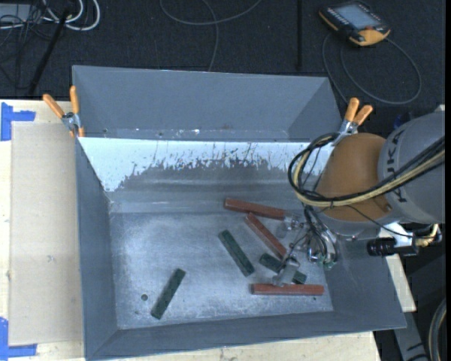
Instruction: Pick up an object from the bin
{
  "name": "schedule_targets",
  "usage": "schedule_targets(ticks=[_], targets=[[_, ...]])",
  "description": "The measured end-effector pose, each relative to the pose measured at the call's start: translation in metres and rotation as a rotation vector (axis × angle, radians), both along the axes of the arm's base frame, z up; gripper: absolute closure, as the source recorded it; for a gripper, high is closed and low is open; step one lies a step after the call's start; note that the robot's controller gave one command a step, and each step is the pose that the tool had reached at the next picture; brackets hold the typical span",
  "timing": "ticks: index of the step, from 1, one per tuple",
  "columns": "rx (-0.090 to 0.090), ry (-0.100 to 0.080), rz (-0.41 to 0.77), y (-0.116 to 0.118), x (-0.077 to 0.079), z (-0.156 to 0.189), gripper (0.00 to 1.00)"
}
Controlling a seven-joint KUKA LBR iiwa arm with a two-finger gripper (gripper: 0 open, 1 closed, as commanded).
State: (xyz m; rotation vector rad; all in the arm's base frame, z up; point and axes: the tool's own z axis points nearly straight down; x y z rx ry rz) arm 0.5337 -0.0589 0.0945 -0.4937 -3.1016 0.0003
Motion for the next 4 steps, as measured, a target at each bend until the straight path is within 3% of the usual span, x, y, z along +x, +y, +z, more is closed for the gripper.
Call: schedule_targets(ticks=[1,4], targets=[[0.001,-0.01,0.014,-0.005,-0.038,-0.019,1.0],[0.001,0.002,0.015,-0.005,-0.042,0.001,1.0]])
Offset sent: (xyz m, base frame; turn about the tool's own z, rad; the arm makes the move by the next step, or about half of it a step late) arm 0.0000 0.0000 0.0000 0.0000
